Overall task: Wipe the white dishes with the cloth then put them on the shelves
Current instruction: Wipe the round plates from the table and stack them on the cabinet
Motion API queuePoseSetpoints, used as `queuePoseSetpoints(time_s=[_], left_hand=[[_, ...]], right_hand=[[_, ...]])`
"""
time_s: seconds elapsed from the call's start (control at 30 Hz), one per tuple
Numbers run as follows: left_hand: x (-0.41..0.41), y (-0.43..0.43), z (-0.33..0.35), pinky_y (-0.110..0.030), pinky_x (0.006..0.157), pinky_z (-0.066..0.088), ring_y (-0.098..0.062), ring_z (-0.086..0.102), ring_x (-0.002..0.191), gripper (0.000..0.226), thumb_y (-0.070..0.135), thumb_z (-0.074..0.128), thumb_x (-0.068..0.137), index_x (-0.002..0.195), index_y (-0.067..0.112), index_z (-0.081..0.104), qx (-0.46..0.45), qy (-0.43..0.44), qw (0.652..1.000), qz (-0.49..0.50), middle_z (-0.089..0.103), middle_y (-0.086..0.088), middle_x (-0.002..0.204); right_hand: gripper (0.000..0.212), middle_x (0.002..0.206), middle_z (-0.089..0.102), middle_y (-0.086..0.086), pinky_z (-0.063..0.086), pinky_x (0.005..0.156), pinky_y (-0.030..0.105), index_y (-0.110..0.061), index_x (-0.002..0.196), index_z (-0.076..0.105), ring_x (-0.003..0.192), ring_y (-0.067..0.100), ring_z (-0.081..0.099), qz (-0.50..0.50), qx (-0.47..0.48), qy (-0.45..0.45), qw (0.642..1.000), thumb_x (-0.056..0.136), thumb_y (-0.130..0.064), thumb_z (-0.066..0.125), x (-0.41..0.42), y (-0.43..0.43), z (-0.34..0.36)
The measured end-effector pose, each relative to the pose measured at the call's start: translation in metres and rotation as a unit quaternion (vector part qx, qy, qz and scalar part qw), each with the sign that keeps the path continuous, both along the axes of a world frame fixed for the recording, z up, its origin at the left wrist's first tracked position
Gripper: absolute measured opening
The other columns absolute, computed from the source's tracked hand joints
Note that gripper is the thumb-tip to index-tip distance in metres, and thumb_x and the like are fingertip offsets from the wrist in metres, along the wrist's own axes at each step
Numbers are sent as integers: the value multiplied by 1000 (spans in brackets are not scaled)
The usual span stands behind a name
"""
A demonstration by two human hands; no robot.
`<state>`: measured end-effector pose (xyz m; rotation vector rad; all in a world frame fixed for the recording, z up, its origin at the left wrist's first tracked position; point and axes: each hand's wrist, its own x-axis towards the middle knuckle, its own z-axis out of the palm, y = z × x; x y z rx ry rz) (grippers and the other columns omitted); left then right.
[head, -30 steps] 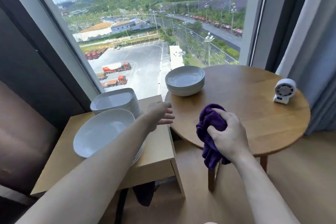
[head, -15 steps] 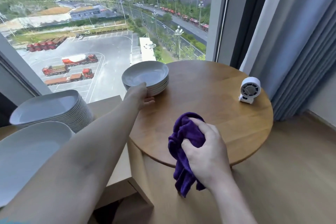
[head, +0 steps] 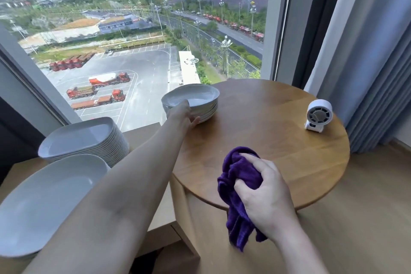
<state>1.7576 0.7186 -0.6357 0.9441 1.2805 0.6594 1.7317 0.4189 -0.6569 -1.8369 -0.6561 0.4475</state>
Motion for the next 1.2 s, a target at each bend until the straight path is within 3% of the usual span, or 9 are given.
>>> queuePoseSetpoints(time_s=[0.07, 0.2, 0.3, 0.57, 0.67, 0.73, 0.87, 1.07, 1.2], left_hand=[[-6, -5, 7, -30, 45, 59, -20, 60, 90, 49, 17, 57, 95, 143, 11, 55, -1, -20, 1000, 7, 61, -8, 130], [-29, -11, 13, -37, 71, 66, -27, 71, 99, 45, 17, 61, 93, 136, 6, 58, 15, -58, 998, 8, 66, -14, 123], [-52, -22, 16, -44, 83, 66, -35, 74, 100, 44, 12, 65, 91, 132, 2, 53, 3, -111, 994, 26, 65, -25, 121], [-123, -78, 25, -43, 78, 64, -38, 67, 108, 42, -2, 64, 94, 135, -5, 54, -1, -211, 978, -4, 62, -29, 124], [-159, -104, 25, -40, 64, 66, -38, 69, 96, 45, -3, 61, 97, 141, -5, 51, 1, -215, 976, -20, 63, -30, 123], [-185, -120, 25, -41, 65, 66, -36, 71, 90, 46, -5, 60, 97, 143, -4, 50, 1, -217, 976, -20, 64, -31, 127], [-243, -157, 23, -48, 83, 65, -32, 73, 84, 39, -9, 58, 95, 132, 1, 59, -1, -226, 974, -11, 69, -25, 115], [-334, -211, 17, -49, 76, 66, -27, 78, 77, 28, -10, 63, 91, 112, 6, 68, -23, -251, 968, 6, 77, -16, 93], [-386, -238, 6, -47, 72, 66, -31, 78, 83, 34, -2, 75, 75, 106, 8, 69, -40, -264, 964, 3, 78, -18, 99]], right_hand=[[50, 124, 51, -22, 38, 86, 4, -40, 130, 62, 112, -3, 55, 6, -4, 3, 1000, 85, -20, 68, -2, 1, -1], [50, 124, 51, -20, 36, 79, -5, -38, 130, 63, 109, -6, 55, 13, 0, 3, 1000, 84, -18, 68, -6, 1, 0], [50, 125, 52, -17, 35, 78, -5, -37, 129, 64, 107, -7, 55, 13, 4, 0, 1000, 84, -18, 68, -7, -2, 1], [42, 119, 57, -13, 36, 76, -4, -38, 118, 64, 102, -9, 55, -2, 30, 4, 1000, 84, -14, 70, -15, -14, 6], [43, 118, 60, -8, 40, 85, 11, -35, 120, 66, 102, 0, 59, -4, 43, 8, 999, 84, -12, 71, -26, -21, 10], [43, 118, 61, -5, 41, 88, 18, -32, 121, 67, 102, 1, 59, 3, 47, 8, 999, 84, -10, 71, -35, -26, 13], [45, 117, 61, -8, 42, 88, 19, -30, 125, 68, 102, -4, 58, 33, 49, -4, 998, 84, -11, 71, -58, -43, 16], [50, 117, 65, -12, 50, 96, 31, -50, 108, 64, 104, 3, 63, 88, 81, -21, 993, 82, -7, 70, -99, -63, 28], [57, 122, 63, -13, 49, 97, 27, -51, 108, 64, 108, -1, 61, 135, 94, -48, 985, 80, -3, 70, -128, -64, 33]])
